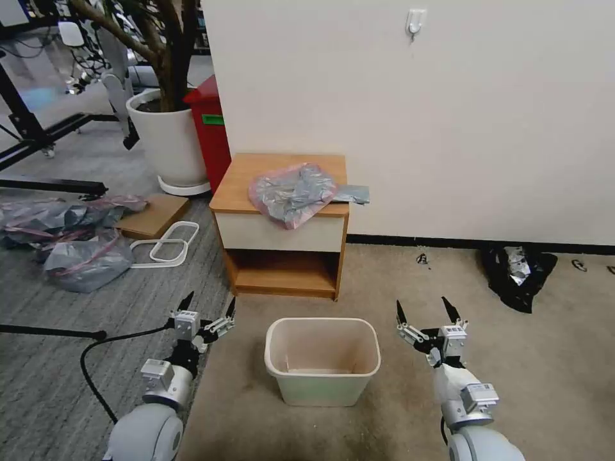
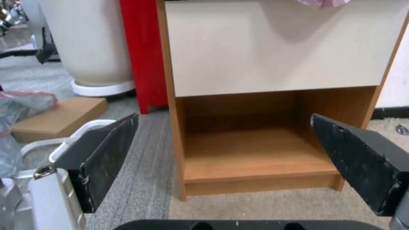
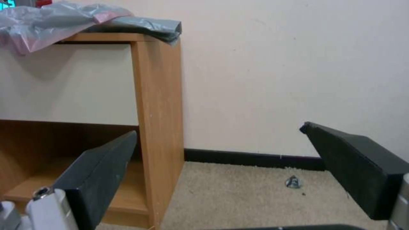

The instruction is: Pick up the garbage bag from the table and place it over the trash can.

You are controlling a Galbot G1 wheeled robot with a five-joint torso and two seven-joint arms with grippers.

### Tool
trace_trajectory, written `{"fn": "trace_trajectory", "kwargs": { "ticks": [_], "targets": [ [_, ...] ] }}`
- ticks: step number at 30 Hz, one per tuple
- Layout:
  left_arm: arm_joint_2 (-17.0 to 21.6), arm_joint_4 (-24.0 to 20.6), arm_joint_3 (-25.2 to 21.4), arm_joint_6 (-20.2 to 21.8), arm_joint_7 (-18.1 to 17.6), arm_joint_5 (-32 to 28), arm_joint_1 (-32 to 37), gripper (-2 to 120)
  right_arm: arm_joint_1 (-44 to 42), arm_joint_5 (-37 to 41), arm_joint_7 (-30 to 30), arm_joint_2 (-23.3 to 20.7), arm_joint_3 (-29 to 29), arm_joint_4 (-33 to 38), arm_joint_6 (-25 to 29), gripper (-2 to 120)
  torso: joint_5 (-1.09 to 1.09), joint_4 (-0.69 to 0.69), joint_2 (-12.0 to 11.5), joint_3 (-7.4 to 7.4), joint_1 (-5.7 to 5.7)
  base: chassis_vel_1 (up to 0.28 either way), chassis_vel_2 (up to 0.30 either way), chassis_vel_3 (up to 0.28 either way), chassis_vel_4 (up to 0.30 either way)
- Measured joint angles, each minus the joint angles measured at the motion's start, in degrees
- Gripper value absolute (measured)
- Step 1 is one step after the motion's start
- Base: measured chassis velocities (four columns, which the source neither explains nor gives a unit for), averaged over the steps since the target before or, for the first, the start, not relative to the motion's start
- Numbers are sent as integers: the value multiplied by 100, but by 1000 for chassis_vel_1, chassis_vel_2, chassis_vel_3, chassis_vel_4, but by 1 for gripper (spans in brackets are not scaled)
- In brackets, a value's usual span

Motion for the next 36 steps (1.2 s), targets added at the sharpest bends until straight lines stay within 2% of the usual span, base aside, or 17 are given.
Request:
{"fn": "trace_trajectory", "kwargs": {
  "ticks": [7,9,12,14,17,21,22,24,26,27,28,30,31,33,36],
  "targets": [
    [-82,-117,-3,50,-15,34,52,100,-12,61,54,-23,35,192,-208,99,0,-1,0,0,0,0,0,0,0],
    [-227,-300,4,142,-64,99,139,100,-9,59,57,-22,35,191,-186,100,-4,0,0,0,0,0,0,0,0],
    [-412,-552,11,274,-137,191,260,100,-16,77,64,-26,31,229,-256,100,6,-1,0,0,0,0,0,0,0],
    [-714,-956,29,485,-263,345,445,100,-25,178,148,-71,83,478,-531,100,-2,0,0,0,0,0,0,0,0],
    [-865,-1155,38,591,-326,418,541,100,-39,250,206,-98,117,639,-726,100,-1,0,0,0,0,0,0,0,0],
    [-1470,-1966,67,1023,-574,721,922,100,-82,522,434,-204,243,1269,-1485,100,2,0,0,0,0,0,0,0,0],
    [-1470,-1966,67,1023,-574,721,922,100,-82,522,434,-204,243,1269,-1485,100,2,0,0,0,0,0,0,0,0],
    [-1767,-2369,85,1236,-701,868,1111,100,-102,660,552,-262,308,1596,-1871,100,1,1,1,-1,0,0,0,0,0],
    [-1873,-2500,85,1322,-754,922,1175,100,-131,849,711,-333,397,2034,-2398,100,0,0,0,0,0,0,0,0,0],
    [-1873,-2500,85,1322,-754,922,1175,100,-131,849,711,-333,397,2034,-2398,100,0,0,0,0,0,0,0,0,0],
    [-1782,-2511,-36,1181,-653,781,1262,100,-147,943,788,-368,441,2259,-2660,100,-2,0,0,0,0,0,0,0,0],
    [-1297,-2494,-255,1001,-425,564,1422,100,-167,1087,907,-428,511,2593,-3058,100,-2,0,0,-1,0,0,0,0,0],
    [-1297,-2494,-255,1001,-425,564,1422,100,-167,1087,907,-428,511,2593,-3058,100,-2,0,0,-1,0,0,0,0,0],
    [-973,-2399,-325,967,-361,413,1446,100,-172,1106,922,-435,518,2629,-3113,100,0,0,0,0,0,0,0,0,0],
    [-869,-2346,-327,963,-353,366,1396,100,-170,1122,926,-441,517,2629,-3110,100,-1,0,0,0,0,0,0,0,0]
  ]
}}
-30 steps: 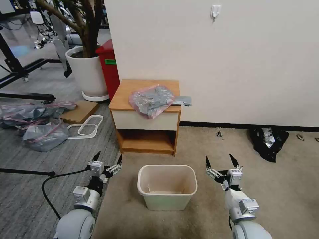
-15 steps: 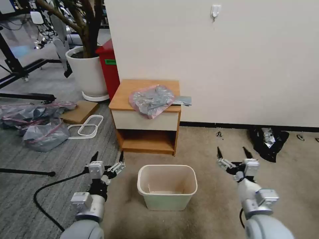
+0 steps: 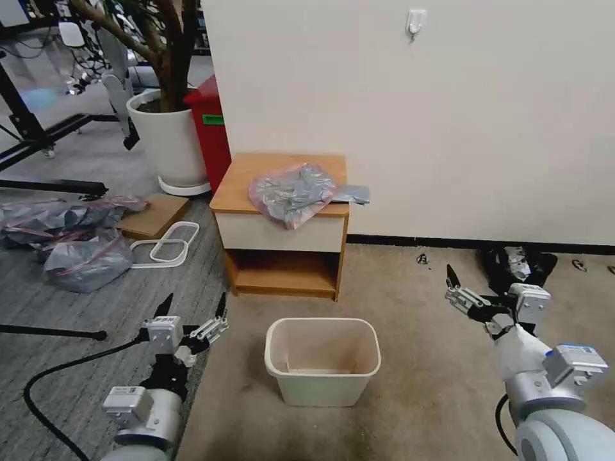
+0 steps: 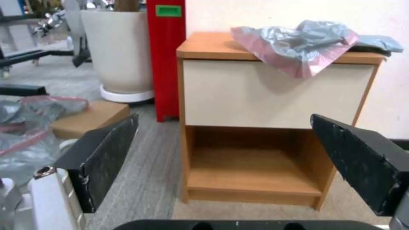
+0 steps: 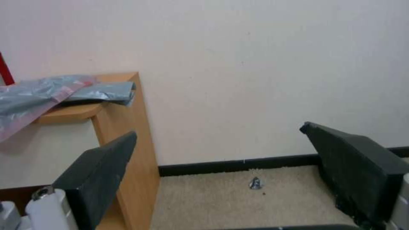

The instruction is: Pick up the garbage bag from the table and place it over the trash can.

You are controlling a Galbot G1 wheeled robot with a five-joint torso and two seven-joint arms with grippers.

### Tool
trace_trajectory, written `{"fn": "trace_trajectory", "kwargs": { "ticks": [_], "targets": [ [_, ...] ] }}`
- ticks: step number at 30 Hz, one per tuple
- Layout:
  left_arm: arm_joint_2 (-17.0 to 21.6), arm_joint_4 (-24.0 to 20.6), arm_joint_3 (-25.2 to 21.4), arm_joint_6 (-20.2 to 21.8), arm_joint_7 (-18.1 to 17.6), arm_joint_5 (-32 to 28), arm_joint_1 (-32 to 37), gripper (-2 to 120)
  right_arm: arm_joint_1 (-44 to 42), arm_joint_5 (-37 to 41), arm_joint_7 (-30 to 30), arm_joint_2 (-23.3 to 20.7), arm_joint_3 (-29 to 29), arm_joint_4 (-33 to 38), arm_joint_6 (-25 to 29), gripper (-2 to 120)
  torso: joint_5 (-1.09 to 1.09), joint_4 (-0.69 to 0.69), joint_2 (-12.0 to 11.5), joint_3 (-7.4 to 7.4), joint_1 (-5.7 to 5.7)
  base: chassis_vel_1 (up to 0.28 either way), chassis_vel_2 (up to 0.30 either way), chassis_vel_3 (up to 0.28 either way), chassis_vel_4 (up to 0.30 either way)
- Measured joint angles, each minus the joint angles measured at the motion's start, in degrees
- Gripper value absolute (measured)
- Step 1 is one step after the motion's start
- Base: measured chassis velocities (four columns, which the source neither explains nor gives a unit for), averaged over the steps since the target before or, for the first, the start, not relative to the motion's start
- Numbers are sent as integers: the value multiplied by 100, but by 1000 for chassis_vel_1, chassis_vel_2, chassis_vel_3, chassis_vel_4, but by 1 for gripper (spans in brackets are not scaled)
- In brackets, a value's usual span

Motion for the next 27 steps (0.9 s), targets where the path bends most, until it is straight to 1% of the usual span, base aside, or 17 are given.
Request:
{"fn": "trace_trajectory", "kwargs": {
  "ticks": [2,3,4,6,7,8,10,11,22,24,25,27],
  "targets": [
    [59,37,10,-2,4,-9,-32,100,20,52,10,-33,-16,-32,89,100,0,-1,0,0,0,0,0,0,0],
    [81,66,12,-9,4,-10,-48,100,76,133,19,-89,-62,-165,325,100,0,-1,0,0,0,0,0,0,0],
    [81,66,12,-9,4,-10,-48,100,76,133,19,-89,-62,-165,325,100,0,-1,0,0,0,0,0,0,0],
    [125,149,6,-62,4,-8,-77,100,196,301,26,-207,-170,-472,838,100,2,1,0,1,0,0,0,0,0],
    [125,149,6,-62,4,-8,-77,100,196,301,26,-207,-170,-472,838,100,2,1,0,1,0,0,0,0,0],
    [147,186,1,-93,4,-6,-88,100,239,302,37,-249,-222,-588,1025,100,0,-1,0,0,0,0,0,0,0],
    [170,237,-1,-154,4,-8,-110,100,359,255,80,-358,-373,-840,1357,100,2,0,0,0,0,0,0,0,0],
    [174,261,2,-204,4,-26,-125,100,411,273,96,-404,-427,-925,1440,100,0,1,0,0,0,0,0,0,0],
    [134,372,28,-460,4,-85,-96,100,815,904,288,-803,-828,-1327,1533,100,1,0,0,1,0,0,0,0,0],
    [108,379,24,-488,4,-69,-71,100,991,1345,434,-921,-1020,-1376,1400,100,1,0,0,1,0,0,0,0,0],
    [108,379,24,-488,4,-69,-71,100,991,1345,434,-921,-1020,-1376,1400,100,1,0,0,1,0,0,0,0,0],
    [80,380,18,-520,5,-60,-54,100,1184,1880,622,-1004,-1196,-1421,1223,99,1,0,0,1,0,0,0,0,0]
  ]
}}
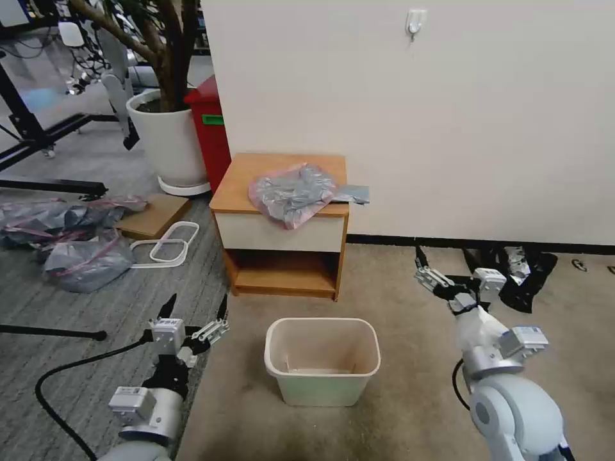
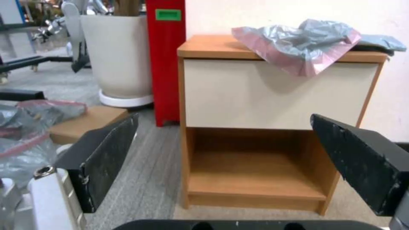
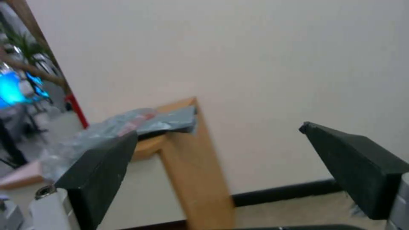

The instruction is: Pick up the garbage bag from the table and place it over the trash can.

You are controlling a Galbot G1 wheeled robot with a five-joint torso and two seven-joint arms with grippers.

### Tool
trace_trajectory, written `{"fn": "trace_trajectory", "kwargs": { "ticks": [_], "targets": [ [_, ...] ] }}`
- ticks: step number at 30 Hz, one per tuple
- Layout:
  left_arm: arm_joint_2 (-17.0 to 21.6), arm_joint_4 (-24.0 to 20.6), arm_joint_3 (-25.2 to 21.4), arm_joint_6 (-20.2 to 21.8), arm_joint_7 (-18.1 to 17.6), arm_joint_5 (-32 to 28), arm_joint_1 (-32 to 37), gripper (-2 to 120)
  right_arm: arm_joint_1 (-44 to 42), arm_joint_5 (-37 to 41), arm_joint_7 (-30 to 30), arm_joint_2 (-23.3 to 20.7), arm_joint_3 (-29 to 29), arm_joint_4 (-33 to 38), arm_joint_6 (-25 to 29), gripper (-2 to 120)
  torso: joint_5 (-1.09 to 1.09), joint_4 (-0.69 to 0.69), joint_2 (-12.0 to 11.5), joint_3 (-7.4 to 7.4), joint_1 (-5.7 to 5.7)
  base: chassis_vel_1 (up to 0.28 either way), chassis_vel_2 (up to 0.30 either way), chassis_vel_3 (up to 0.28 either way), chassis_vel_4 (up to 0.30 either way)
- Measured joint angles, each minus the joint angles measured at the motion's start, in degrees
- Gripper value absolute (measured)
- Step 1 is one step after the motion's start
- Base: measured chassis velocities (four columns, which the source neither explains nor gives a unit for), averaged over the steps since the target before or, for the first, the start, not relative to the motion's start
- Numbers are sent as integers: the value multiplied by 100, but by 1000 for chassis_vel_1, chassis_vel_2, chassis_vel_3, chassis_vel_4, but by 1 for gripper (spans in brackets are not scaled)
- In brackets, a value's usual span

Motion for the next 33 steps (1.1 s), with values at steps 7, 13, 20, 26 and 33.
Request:
{"fn": "trace_trajectory", "kwargs": {
  "ticks": [7,13,20,26,33],
  "targets": [
    [-108,12,-6,-179,40,6,72,100,710,2021,687,-205,-469,-210,-451,99,0,0,0,0,0,0,0,0,0],
    [-160,16,-15,-336,168,8,138,100,1453,3898,1453,-202,-684,-525,-825,99,-1,0,0,0,0,0,0,0,0],
    [-238,22,-84,-500,290,114,268,100,2468,5394,2021,66,-854,-1409,-918,97,-1,0,0,0,0,0,0,0,0],
    [-301,28,-188,-559,297,187,387,100,3149,5605,2038,273,-914,-2156,-768,96,0,0,0,0,0,0,0,0,0],
    [-374,26,-277,-566,297,235,457,100,3651,5588,1971,436,-978,-2847,-650,97,-1,0,0,0,0,0,0,0,0]
  ]
}}
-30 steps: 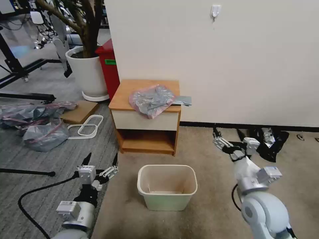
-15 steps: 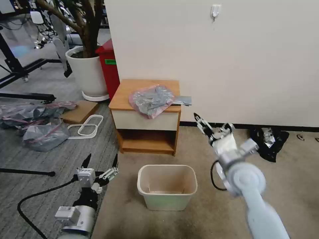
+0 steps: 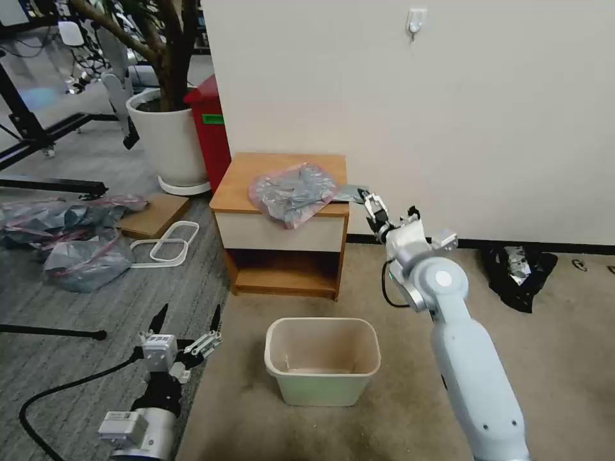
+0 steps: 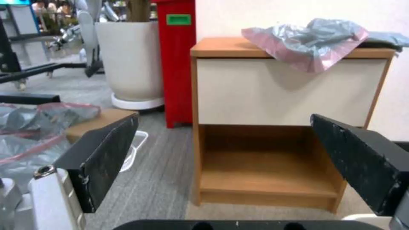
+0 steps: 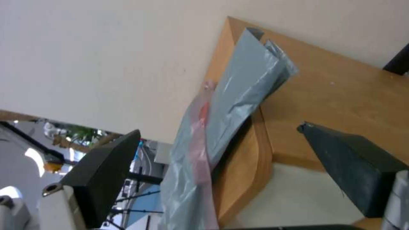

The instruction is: Pick up the garbage bag from the table and place it over the trash can.

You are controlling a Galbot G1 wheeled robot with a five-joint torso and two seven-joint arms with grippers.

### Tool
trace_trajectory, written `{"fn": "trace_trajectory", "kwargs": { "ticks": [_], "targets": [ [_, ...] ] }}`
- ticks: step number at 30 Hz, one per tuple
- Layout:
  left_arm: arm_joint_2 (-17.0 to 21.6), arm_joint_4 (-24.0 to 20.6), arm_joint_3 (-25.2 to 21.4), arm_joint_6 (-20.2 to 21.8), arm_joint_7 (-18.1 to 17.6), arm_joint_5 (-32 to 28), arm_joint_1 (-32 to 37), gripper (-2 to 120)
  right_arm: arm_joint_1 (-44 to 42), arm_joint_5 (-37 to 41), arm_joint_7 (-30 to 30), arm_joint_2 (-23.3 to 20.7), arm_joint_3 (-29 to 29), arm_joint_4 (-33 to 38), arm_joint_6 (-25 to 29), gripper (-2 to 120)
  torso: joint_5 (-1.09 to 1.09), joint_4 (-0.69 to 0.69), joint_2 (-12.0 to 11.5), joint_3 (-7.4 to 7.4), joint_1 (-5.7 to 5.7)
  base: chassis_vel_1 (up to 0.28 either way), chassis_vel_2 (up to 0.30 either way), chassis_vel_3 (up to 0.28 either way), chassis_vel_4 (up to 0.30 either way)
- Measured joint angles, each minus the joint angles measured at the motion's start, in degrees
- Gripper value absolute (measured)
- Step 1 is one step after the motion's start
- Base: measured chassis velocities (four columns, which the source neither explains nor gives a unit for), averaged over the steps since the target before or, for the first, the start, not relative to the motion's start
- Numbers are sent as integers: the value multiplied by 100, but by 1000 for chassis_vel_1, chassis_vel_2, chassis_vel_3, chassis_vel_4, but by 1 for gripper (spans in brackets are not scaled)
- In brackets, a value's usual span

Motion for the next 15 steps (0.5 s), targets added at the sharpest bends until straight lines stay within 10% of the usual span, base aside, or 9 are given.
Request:
{"fn": "trace_trajectory", "kwargs": {
  "ticks": [15],
  "targets": [
    [-71,43,-99,-30,-7,72,27,100,669,-270,-175,328,-124,-1124,259,95,1,0,0,0,0,0,0,0,0]
  ]
}}
